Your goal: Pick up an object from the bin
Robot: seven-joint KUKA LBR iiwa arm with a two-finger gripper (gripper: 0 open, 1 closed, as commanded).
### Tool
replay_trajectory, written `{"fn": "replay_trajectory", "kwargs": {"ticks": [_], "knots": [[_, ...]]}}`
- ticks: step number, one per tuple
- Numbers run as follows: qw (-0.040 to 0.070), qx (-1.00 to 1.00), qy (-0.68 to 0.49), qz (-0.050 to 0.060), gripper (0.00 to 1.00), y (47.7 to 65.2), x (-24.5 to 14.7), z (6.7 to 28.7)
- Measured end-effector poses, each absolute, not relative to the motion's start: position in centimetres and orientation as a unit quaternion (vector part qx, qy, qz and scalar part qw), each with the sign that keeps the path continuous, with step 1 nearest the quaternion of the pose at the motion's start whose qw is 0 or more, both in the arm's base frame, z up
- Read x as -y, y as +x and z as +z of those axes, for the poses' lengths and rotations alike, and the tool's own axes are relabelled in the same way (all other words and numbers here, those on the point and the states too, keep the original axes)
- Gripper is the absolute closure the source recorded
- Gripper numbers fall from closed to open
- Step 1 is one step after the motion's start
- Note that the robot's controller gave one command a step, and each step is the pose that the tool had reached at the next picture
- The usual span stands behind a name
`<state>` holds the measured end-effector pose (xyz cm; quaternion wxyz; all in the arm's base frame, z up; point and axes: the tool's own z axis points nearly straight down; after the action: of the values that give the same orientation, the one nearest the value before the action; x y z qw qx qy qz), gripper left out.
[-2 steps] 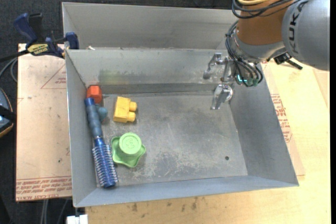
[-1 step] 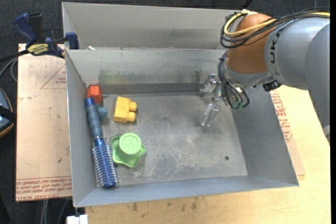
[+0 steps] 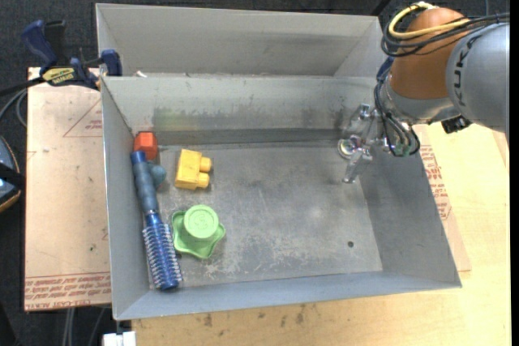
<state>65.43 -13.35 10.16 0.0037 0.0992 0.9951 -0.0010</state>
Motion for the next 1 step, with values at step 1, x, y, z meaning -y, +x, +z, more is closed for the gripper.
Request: {"fn": "replay_trajectory", "kwargs": {"ticks": [1], "knots": [[0.003, -0.994, 0.109, 0.000, 0.00, 65.69, 15.49, 10.04]]}}
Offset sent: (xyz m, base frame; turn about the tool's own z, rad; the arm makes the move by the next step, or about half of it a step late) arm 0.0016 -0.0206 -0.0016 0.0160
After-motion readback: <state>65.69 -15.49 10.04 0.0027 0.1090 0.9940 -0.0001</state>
